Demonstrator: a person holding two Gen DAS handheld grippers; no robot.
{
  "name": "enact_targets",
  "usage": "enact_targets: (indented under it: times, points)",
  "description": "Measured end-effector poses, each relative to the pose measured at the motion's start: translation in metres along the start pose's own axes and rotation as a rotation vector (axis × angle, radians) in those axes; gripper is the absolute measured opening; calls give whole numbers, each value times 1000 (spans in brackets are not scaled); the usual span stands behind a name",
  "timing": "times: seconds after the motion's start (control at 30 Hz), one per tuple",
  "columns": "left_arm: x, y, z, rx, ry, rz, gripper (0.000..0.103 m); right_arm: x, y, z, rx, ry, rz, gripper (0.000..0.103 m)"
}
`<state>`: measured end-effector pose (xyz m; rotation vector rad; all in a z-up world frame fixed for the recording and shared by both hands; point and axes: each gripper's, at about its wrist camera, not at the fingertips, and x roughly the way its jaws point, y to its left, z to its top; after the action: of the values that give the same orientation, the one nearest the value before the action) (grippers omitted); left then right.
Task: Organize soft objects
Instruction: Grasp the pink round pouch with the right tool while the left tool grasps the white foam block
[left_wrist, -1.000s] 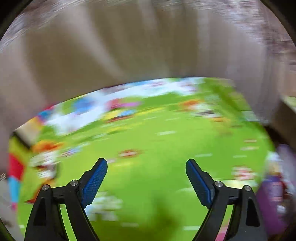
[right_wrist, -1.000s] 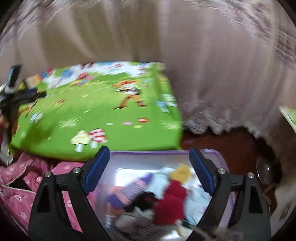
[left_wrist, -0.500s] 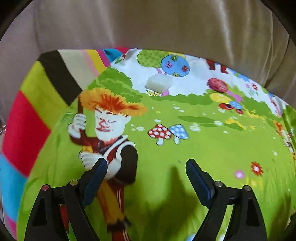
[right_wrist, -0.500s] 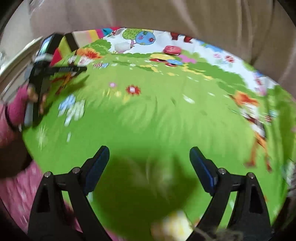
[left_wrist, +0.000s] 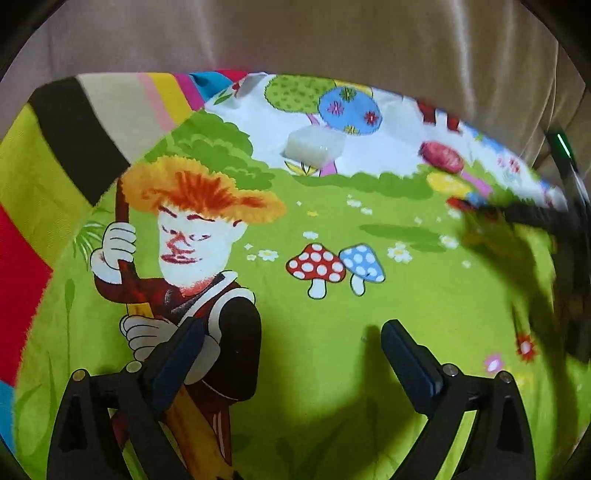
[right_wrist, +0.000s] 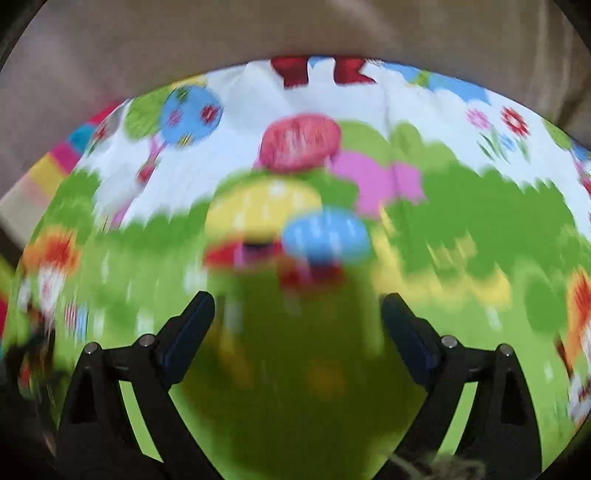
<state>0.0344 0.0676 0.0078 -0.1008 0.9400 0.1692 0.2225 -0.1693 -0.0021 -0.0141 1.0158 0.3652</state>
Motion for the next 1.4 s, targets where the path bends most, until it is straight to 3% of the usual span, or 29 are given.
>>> enact_targets:
  times: [0.07,0.27,0.37,0.43,0.47,0.5,0.63,0.83,1.0,1.4]
  points:
    - [1,-3,0,13,3,28,101,20,5,27,30,-12,-8,95]
    - [3,8,0,-32,0,8,101,70,16,91,73,-26,-85,103]
    - [3,8,0,-36,1,15,101,87,26,103,18,-7,-185,103]
    - [3,9,1,-41,-1,15,101,86,28,102,3,-22,-173,103]
    - [2,10,1,-44,-2,16,101,84,27,100,0,-29,-167,94]
    - [2,10,0,-46,-2,17,101,79,25,97,-8,-46,-165,72]
    - [2,10,-1,-48,-3,18,101,54,19,71,-56,-48,-103,73]
    - [2,9,-1,-40,1,29,101,-37,11,-41,-187,-69,57,73]
    - [3,7,0,-31,9,38,102,-79,-3,-112,-240,-54,38,74]
    - [5,6,1,-33,21,45,103,-78,-7,-126,-221,-68,7,76]
